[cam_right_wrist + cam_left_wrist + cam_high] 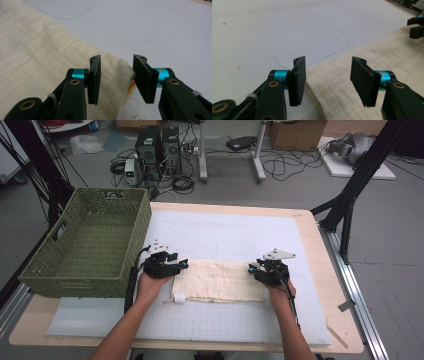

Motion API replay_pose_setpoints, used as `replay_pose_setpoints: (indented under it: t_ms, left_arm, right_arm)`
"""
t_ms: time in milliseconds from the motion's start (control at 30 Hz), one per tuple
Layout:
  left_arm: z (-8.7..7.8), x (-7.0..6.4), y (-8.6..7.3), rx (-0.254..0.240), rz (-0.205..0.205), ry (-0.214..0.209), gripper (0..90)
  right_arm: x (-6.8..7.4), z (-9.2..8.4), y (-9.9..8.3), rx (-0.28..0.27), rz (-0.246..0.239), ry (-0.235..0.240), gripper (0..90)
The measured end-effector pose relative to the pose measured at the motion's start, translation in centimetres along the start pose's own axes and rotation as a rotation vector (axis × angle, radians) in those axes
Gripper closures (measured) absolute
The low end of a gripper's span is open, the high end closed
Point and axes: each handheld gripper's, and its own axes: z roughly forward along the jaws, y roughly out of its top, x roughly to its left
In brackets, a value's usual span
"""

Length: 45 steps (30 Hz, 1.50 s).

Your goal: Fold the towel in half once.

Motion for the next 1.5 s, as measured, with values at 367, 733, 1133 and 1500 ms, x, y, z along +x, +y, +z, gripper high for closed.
replay_pose_setpoints:
  t_ms: [367,733,1133,1500]
  left_arm:
    - [-2.6,-1.3,-2.0,0.056,0.034,-0.067,55.7]
    - [-3.7,-2.2,-4.5,0.139,0.028,-0.083,63.2]
    - [-4.9,-3.0,-4.4,0.099,0.061,-0.080,87.5]
    - [-5.5,-2.7,-4.8,0.094,0.018,-0.057,60.4]
  right_arm:
    - [1.3,-3.8,-2.1,-0.013,-0.053,0.040,55.5]
    - [2.4,-7.3,-4.9,0.011,-0.025,0.145,58.6]
    - [3.1,-7.0,-5.0,0.023,-0.095,0.160,86.7]
    - [2.8,-7.3,-5.3,0.061,-0.091,0.137,69.2]
